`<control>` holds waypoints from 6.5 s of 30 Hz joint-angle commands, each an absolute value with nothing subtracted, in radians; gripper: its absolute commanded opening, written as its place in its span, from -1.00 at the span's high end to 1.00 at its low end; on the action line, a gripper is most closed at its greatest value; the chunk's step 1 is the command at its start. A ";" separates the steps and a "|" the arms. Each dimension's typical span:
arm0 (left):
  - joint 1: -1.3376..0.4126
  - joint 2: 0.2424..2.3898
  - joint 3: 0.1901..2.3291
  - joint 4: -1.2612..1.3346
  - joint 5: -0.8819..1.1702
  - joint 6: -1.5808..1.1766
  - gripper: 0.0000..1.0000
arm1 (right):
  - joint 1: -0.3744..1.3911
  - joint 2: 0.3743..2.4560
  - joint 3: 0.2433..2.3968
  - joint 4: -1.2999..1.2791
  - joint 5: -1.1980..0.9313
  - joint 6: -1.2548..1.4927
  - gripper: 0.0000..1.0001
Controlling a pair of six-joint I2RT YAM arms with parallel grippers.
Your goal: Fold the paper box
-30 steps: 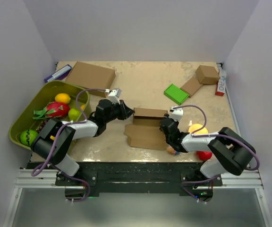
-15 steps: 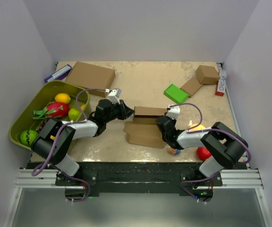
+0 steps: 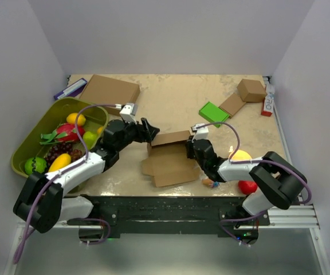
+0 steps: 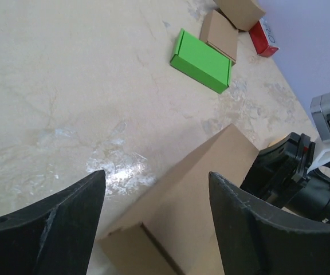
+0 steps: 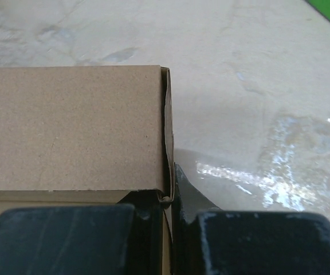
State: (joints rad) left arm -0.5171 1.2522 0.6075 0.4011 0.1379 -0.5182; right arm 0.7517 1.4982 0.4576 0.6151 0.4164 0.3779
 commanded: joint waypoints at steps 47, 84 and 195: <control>-0.566 1.408 0.722 0.301 0.186 -0.321 -0.57 | 0.709 1.141 0.592 0.105 0.325 0.546 -0.67; -0.805 1.365 1.009 -0.128 0.026 -0.072 -0.58 | 0.647 1.328 0.603 0.017 0.051 0.517 0.40; -0.784 1.255 0.761 -0.080 -0.071 0.048 0.48 | 0.588 1.355 0.979 -0.402 0.058 0.264 -0.81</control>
State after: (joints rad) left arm -0.7921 1.2774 0.7704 -0.1238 -0.0910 0.0845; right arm 0.5880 1.3563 0.9787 -0.4332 -0.0044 0.2249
